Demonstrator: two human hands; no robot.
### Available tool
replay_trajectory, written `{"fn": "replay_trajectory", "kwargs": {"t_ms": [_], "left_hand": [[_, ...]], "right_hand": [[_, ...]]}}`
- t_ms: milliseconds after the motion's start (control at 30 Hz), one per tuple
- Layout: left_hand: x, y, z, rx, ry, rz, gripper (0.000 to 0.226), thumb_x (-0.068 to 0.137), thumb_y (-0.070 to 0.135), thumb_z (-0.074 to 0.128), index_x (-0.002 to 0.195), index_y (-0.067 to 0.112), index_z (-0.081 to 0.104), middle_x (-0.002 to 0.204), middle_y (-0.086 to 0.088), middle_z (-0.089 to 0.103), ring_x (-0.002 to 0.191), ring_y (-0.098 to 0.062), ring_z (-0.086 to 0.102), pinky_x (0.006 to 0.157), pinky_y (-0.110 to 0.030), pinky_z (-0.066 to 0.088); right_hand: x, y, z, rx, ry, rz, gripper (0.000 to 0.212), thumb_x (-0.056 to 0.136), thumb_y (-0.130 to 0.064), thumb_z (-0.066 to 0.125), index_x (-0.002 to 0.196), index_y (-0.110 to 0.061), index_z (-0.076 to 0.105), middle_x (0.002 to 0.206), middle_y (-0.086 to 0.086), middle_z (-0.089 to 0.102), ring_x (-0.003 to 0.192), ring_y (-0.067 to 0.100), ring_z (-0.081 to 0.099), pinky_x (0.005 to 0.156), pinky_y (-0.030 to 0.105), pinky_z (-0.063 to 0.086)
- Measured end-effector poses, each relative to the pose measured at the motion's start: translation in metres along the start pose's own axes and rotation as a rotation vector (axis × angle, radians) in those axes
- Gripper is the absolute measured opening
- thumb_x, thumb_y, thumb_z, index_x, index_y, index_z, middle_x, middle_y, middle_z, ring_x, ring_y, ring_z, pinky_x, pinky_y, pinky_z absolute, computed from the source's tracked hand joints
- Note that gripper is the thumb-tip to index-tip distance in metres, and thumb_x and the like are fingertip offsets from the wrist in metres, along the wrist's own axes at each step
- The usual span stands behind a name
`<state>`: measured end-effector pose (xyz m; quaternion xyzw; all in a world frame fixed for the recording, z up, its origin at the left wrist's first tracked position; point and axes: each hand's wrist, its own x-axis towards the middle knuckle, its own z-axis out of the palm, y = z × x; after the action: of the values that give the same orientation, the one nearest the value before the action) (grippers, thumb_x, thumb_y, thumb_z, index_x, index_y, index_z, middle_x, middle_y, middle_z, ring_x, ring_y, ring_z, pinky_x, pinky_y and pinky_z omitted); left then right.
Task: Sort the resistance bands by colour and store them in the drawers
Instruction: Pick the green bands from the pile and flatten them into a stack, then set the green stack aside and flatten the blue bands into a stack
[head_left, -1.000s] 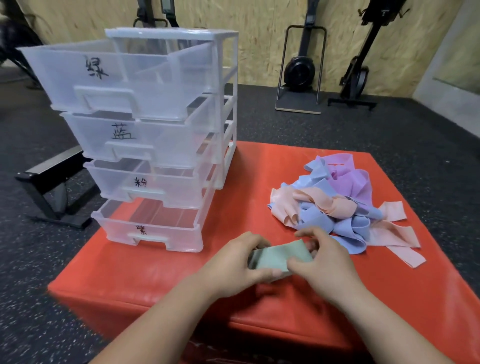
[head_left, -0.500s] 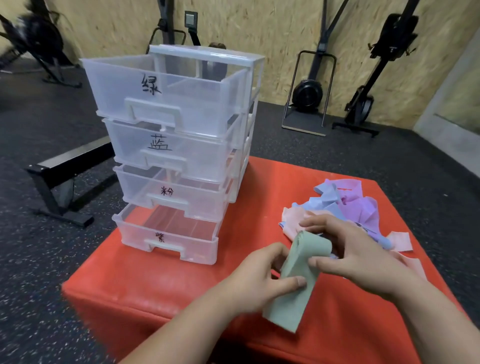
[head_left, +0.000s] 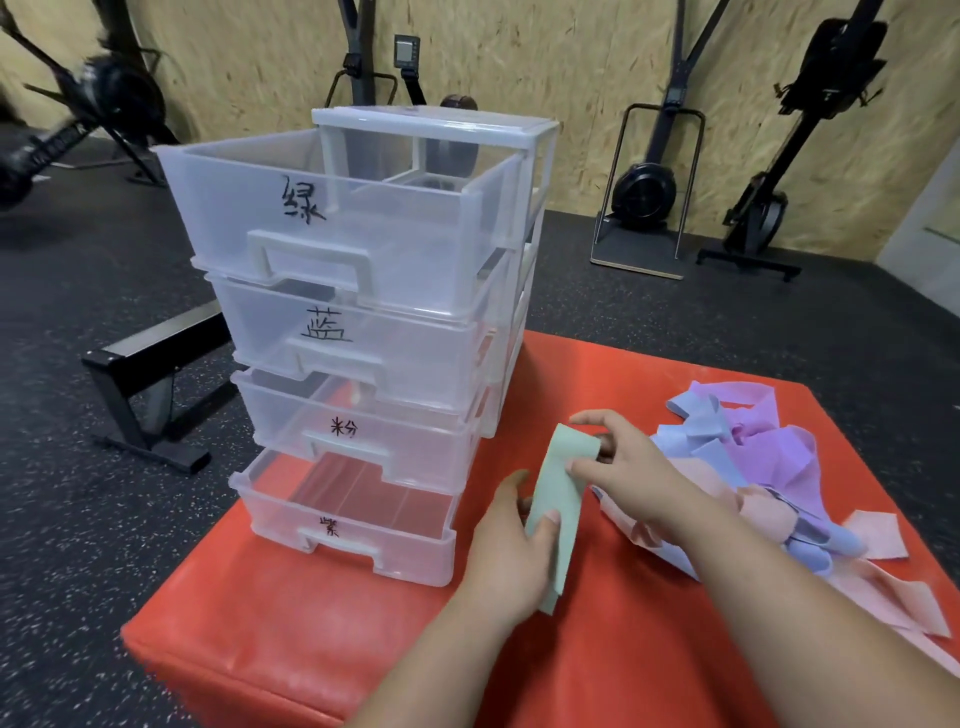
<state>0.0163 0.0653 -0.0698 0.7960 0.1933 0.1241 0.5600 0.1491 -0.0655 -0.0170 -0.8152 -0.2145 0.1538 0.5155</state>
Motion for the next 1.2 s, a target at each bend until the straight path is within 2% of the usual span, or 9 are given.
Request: {"fn": "replay_trajectory", "kwargs": {"t_ms": [133, 233, 500, 600, 733, 833, 933, 1033, 1200], "left_hand": [[0.021, -0.004, 0.007, -0.008, 0.042, -0.027, 0.053, 0.102, 0.027, 0.059, 0.151, 0.033, 0.04, 0.125, 0.012, 0.065, 0.115, -0.014, 0.066, 0.091, -0.026, 0.048], [0.039, -0.006, 0.012, 0.017, 0.069, -0.048, 0.048, 0.103, 0.025, 0.057, 0.147, 0.033, 0.039, 0.119, 0.013, 0.065, 0.11, -0.016, 0.068, 0.088, -0.031, 0.05], [0.068, -0.019, 0.033, 0.288, 0.148, 0.054, 0.058, 0.099, 0.025, 0.046, 0.155, 0.031, 0.031, 0.135, 0.004, 0.059, 0.121, -0.025, 0.054, 0.102, -0.047, 0.049], [0.076, -0.027, 0.036, 0.459, 0.18, 0.031, 0.066, 0.102, 0.023, 0.047, 0.163, 0.028, 0.022, 0.14, -0.002, 0.057, 0.124, -0.03, 0.049, 0.106, -0.046, 0.045], [0.075, -0.032, 0.042, 0.531, 0.193, 0.146, 0.052, 0.102, 0.025, 0.053, 0.151, 0.03, 0.041, 0.149, -0.003, 0.046, 0.13, -0.031, 0.046, 0.11, -0.045, 0.044], [0.074, -0.032, 0.045, 0.623, 0.224, 0.225, 0.038, 0.102, 0.032, 0.051, 0.14, 0.025, 0.053, 0.149, -0.001, 0.05, 0.126, -0.029, 0.052, 0.104, -0.044, 0.049], [0.073, -0.031, 0.046, 0.709, 0.226, 0.241, 0.043, 0.102, 0.041, 0.045, 0.141, 0.025, 0.053, 0.148, 0.001, 0.052, 0.125, -0.028, 0.053, 0.101, -0.043, 0.051], [0.072, -0.031, 0.046, 0.753, 0.214, 0.217, 0.048, 0.102, 0.044, 0.041, 0.146, 0.025, 0.049, 0.154, -0.001, 0.049, 0.133, -0.028, 0.049, 0.107, -0.043, 0.047], [0.069, -0.028, 0.043, 0.776, 0.19, 0.179, 0.06, 0.099, 0.052, 0.037, 0.152, 0.024, 0.041, 0.159, -0.008, 0.043, 0.143, -0.033, 0.042, 0.114, -0.048, 0.043]], "right_hand": [[0.043, 0.009, 0.011, -0.073, -0.021, 0.023, 0.049, 0.087, -0.002, 0.07, 0.128, -0.025, 0.057, 0.088, 0.007, 0.07, 0.061, -0.001, 0.06, 0.055, 0.016, 0.045], [0.07, 0.02, 0.014, -0.102, -0.05, 0.039, 0.048, 0.085, -0.005, 0.071, 0.129, -0.023, 0.06, 0.095, 0.01, 0.076, 0.076, 0.009, 0.067, 0.07, 0.026, 0.053], [0.124, 0.042, 0.016, -0.125, -0.062, -0.008, 0.052, 0.082, -0.006, 0.074, 0.131, -0.021, 0.061, 0.114, 0.002, 0.074, 0.101, 0.016, 0.073, 0.09, 0.034, 0.057], [0.13, 0.05, 0.013, -0.239, -0.039, -0.042, 0.059, 0.075, -0.019, 0.075, 0.131, -0.028, 0.06, 0.118, -0.008, 0.071, 0.096, 0.013, 0.069, 0.087, 0.032, 0.054], [0.128, 0.062, 0.015, -0.292, -0.025, -0.074, 0.057, 0.066, -0.037, 0.069, 0.123, -0.034, 0.062, 0.12, -0.011, 0.065, 0.105, 0.013, 0.066, 0.096, 0.041, 0.055], [0.13, 0.058, 0.014, -0.393, -0.032, -0.121, 0.044, 0.073, -0.03, 0.07, 0.115, -0.038, 0.068, 0.119, -0.006, 0.055, 0.106, 0.016, 0.06, 0.096, 0.034, 0.051], [0.131, 0.059, 0.014, -0.467, -0.006, -0.111, 0.039, 0.077, -0.032, 0.072, 0.115, -0.042, 0.07, 0.116, -0.004, 0.054, 0.106, 0.022, 0.058, 0.098, 0.037, 0.049], [0.129, 0.059, 0.019, -0.522, -0.001, -0.109, 0.038, 0.086, -0.03, 0.073, 0.122, -0.042, 0.068, 0.114, -0.003, 0.053, 0.108, 0.024, 0.058, 0.097, 0.035, 0.047], [0.114, 0.057, 0.012, -0.504, 0.042, -0.165, 0.041, 0.095, -0.033, 0.07, 0.136, -0.035, 0.065, 0.133, 0.0, 0.056, 0.124, 0.021, 0.056, 0.107, 0.032, 0.042]]}}
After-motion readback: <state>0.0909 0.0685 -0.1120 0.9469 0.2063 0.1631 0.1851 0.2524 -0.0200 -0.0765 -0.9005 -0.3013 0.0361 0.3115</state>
